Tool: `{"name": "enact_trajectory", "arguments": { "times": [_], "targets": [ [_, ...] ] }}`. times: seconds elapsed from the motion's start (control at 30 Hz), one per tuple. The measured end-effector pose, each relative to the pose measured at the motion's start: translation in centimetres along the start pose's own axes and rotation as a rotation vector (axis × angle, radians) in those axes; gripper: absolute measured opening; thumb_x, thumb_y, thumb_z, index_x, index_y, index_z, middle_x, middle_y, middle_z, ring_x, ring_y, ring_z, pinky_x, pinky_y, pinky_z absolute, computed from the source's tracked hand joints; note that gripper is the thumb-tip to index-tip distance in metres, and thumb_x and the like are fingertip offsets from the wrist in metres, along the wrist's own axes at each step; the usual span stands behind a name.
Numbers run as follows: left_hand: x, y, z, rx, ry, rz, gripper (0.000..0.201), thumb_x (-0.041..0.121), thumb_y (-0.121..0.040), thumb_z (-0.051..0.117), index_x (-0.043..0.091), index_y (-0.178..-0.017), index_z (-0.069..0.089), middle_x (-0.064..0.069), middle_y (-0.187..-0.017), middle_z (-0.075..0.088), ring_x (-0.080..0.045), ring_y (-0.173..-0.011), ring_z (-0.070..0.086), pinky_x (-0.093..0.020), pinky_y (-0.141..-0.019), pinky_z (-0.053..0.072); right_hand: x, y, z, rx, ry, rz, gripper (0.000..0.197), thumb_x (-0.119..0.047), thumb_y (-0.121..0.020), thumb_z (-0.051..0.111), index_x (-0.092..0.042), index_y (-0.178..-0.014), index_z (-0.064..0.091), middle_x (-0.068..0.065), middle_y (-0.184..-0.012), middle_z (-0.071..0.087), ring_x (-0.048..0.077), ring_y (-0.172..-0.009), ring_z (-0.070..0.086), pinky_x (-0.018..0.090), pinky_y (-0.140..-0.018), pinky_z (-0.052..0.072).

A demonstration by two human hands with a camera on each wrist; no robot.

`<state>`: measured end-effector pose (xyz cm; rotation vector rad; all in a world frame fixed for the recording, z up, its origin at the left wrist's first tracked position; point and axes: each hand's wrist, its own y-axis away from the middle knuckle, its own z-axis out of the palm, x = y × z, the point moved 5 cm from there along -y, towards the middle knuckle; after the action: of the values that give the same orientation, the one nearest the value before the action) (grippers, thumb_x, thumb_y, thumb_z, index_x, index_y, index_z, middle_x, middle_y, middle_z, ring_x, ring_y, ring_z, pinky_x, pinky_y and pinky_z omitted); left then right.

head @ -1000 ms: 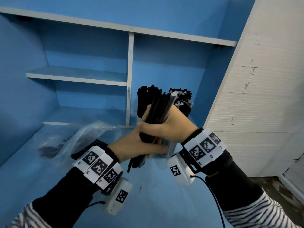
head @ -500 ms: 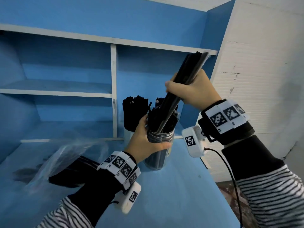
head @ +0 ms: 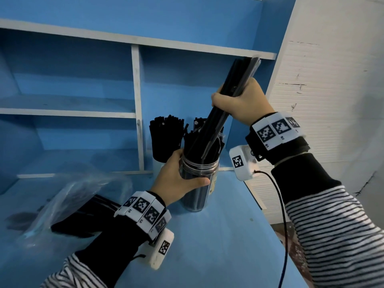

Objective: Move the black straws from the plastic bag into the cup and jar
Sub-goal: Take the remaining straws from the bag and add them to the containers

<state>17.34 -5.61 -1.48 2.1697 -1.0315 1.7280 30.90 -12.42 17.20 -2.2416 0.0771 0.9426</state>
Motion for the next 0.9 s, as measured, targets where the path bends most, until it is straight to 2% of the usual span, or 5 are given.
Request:
{"name": "enact_trajectory", "arguments": {
  "times": [0.33, 0.57, 0.73, 0.8, 0.9],
  "targets": [
    [0.2, -0.4, -0.1, 0.001, -0.060, -0.005, 0.095, 0.033, -0.059, 0.091, 0.025, -0.138, 0.038, 0.015, -0.125, 0.057, -0.003, -0.114, 0.056, -0.036, -0.104, 0.046, 0.8, 1.0, -0.7, 0.022, 0.030, -0.006, 0.018, -0.012, -0.079, 0.066, 0.006, -0.076, 0.063, 0.020, -0.077, 0.066, 0.016, -0.064, 0.059, 0.027, -0.061, 0.052],
    [0.4, -0.4, -0.2, 0.011, -0.082, 0.002, 0.093, 0.034, -0.060, 0.091, 0.025, -0.135, 0.038, 0.014, -0.126, 0.055, -0.005, -0.114, 0.054, -0.033, -0.102, 0.046, 2.1, 2.0, 3.6, -0.135, 0.073, 0.037, 0.027, -0.019, -0.080, 0.068, 0.007, -0.085, 0.065, 0.019, -0.084, 0.069, 0.028, -0.079, 0.067, 0.044, -0.071, 0.056],
    [0.3, -0.3, -0.2, 0.014, -0.081, 0.004, 0.091, 0.036, -0.060, 0.090, 0.026, -0.134, 0.038, 0.015, -0.124, 0.055, -0.006, -0.114, 0.054, -0.034, -0.100, 0.047, 4.5, 3.7, 5.6, -0.235, 0.192, -0.002, 0.035, -0.073, -0.074, 0.054, -0.056, -0.102, 0.066, -0.012, -0.107, 0.063, 0.023, -0.112, 0.054, 0.046, -0.099, 0.045],
    [0.4, -0.3, -0.2, 0.008, -0.086, 0.005, 0.092, 0.037, -0.061, 0.089, 0.026, -0.136, 0.037, 0.014, -0.125, 0.054, -0.006, -0.115, 0.054, -0.033, -0.100, 0.047, 5.4, 4.2, 5.9, -0.285, 0.226, 0.040, 0.069, -0.092, -0.062, 0.046, -0.046, -0.112, 0.063, -0.016, -0.113, 0.061, 0.021, -0.120, 0.049, 0.048, -0.105, 0.039],
    [0.4, -0.3, -0.2, 0.012, -0.098, 0.007, 0.092, 0.038, -0.061, 0.089, 0.027, -0.136, 0.037, 0.013, -0.127, 0.053, -0.007, -0.115, 0.053, -0.031, -0.099, 0.046, 4.2, 4.5, 4.9, -0.211, 0.019, 0.016, 0.082, -0.081, -0.061, 0.063, -0.027, -0.123, 0.056, -0.003, -0.126, 0.059, 0.015, -0.119, 0.054, 0.042, -0.103, 0.045]
  ]
}}
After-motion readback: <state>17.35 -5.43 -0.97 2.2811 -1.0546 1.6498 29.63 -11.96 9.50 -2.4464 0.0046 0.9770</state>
